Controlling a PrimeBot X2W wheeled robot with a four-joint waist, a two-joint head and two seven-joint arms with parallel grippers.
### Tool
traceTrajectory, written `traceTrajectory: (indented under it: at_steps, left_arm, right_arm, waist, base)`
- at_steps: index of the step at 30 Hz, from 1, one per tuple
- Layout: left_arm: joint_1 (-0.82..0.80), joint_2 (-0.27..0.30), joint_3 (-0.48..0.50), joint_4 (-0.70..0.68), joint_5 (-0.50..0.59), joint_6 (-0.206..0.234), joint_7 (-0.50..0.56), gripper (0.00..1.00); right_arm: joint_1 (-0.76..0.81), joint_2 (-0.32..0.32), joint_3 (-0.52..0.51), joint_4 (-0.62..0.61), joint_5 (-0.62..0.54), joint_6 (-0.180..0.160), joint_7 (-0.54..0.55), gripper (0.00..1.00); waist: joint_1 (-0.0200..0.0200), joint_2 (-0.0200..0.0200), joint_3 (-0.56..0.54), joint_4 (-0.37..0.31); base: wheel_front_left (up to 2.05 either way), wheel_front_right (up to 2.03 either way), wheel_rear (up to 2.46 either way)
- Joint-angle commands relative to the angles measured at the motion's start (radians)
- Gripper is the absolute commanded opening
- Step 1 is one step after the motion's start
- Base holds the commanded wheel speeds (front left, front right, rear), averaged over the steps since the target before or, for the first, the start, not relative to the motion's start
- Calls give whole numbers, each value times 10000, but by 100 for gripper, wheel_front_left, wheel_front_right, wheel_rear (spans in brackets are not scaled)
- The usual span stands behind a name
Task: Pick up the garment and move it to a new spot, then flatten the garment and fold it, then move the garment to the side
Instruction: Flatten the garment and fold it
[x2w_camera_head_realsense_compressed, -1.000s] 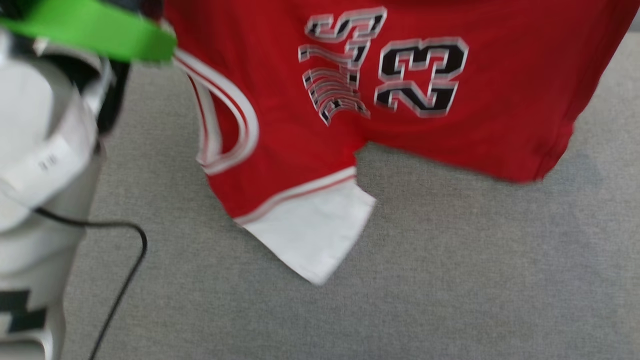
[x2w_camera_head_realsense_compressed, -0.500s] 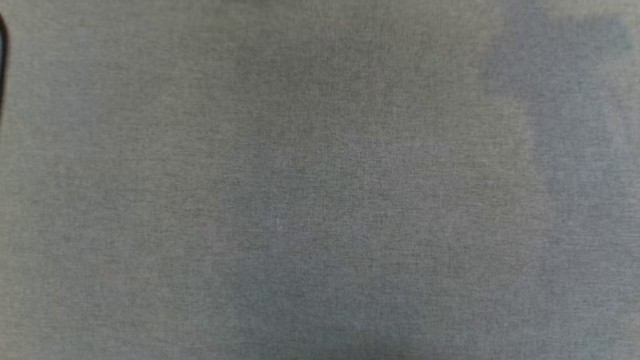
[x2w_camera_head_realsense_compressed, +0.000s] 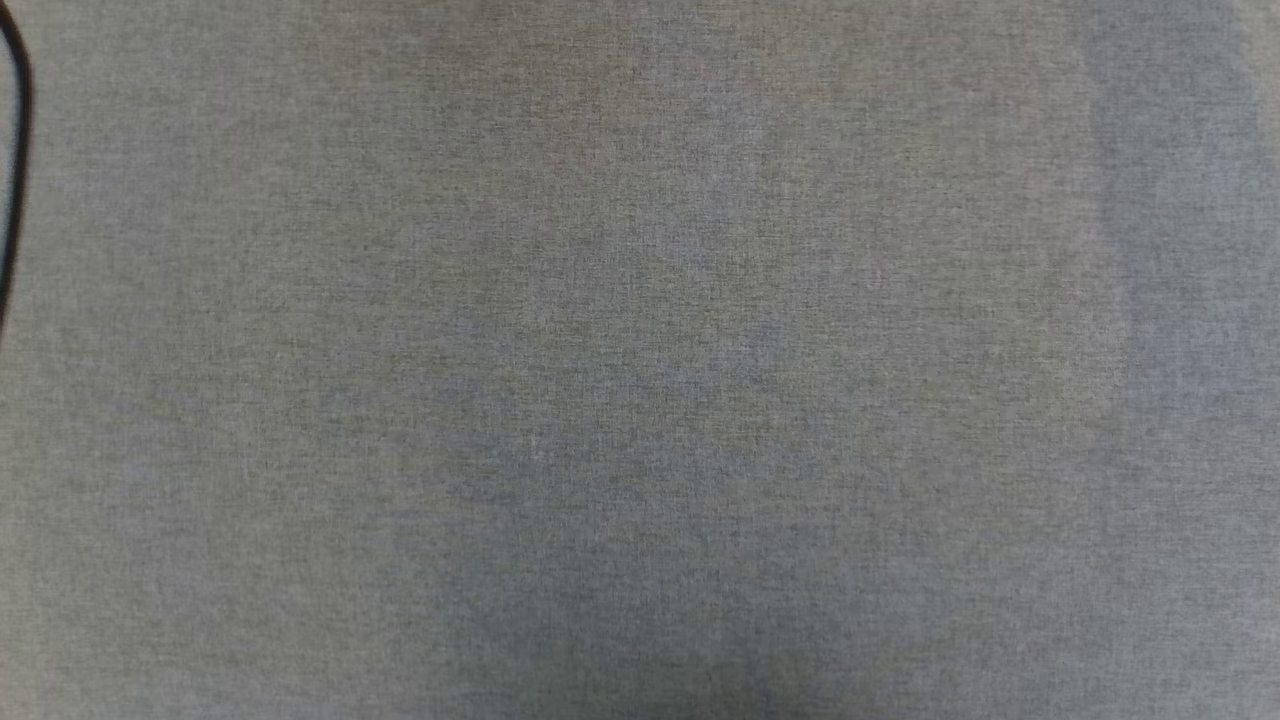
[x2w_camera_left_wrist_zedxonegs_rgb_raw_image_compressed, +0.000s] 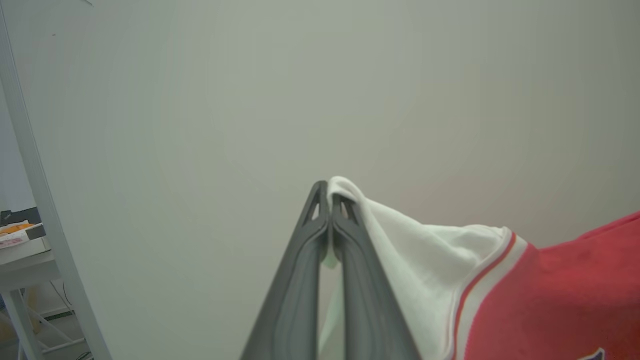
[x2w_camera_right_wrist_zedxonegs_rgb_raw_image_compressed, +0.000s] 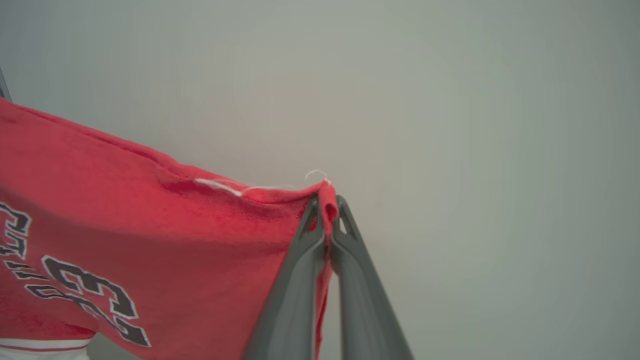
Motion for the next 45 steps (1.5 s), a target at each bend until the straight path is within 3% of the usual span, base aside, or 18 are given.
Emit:
traceTrajectory:
  at_steps: [1,11,21,33,45]
  left_arm:
    - [412,68,-8,78,-102,-38,-113,0]
    - [4557,342,-223,-622,-410,17,-434,0]
    - [10034,598,40,-2893,-878,909,-447,0]
    - [15540,777,-337,-4924,-1643,1968,127,0]
    - [18727,616,-569,-5391,-2444,2541,300,0]
  right_arm:
    - [386,41,154,79,146,-7,-150,0]
    - [3564,58,1428,-94,1856,-7,-1190,0]
    - [7343,-776,2745,-985,3146,-7,-1849,0]
    - [11453,-1798,3266,-2304,4197,-7,-1887,0]
    - [15086,-2317,2823,-3274,4597,-7,-1583,0]
  waist:
    - [-2,0,-33,7]
    - [-2,0,-1072,116]
    - [-2,0,-2613,339]
    - [-2,0,-4313,462]
    - [-2,0,-5390,485]
  base:
    - [0,0,0]
    - [0,0,0]
    - [0,0,0]
    - [0,0,0]
    - [0,0,0]
